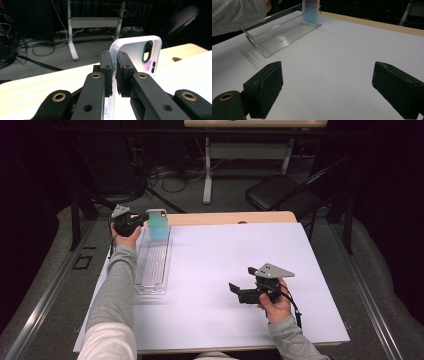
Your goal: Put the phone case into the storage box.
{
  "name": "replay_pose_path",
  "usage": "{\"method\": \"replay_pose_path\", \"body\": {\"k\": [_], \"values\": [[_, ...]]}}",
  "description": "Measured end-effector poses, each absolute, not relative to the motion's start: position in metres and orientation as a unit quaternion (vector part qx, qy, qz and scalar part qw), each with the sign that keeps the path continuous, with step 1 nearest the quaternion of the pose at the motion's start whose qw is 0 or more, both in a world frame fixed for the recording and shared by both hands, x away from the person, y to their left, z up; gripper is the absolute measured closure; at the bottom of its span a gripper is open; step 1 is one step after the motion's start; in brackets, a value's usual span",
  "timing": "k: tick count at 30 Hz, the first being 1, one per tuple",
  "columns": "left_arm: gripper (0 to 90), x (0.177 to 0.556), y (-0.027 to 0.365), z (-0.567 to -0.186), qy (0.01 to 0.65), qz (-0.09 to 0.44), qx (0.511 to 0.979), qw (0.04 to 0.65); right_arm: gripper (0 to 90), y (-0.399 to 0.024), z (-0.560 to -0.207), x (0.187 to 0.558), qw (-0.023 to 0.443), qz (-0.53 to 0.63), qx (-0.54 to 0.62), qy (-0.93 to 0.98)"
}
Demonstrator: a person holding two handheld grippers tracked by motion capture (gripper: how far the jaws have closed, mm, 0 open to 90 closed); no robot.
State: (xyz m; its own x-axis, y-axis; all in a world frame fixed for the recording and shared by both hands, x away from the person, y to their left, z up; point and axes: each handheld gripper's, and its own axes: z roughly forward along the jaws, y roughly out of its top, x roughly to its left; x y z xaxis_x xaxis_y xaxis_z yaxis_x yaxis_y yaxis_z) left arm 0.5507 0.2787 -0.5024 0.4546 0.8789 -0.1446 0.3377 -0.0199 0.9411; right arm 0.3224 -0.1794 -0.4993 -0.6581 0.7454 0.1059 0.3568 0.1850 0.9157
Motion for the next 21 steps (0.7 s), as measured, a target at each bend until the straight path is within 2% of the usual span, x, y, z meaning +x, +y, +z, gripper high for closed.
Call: {"method": "replay_pose_path", "body": {"k": [21], "values": [[84.7, 0.5503, 0.2819, -0.5027, 0.457, 0.256, 0.67, 0.526, 11.4, -0.1797, -0.4992, 0.3222, 0.184, 0.523, 0.373, 0.744]]}}
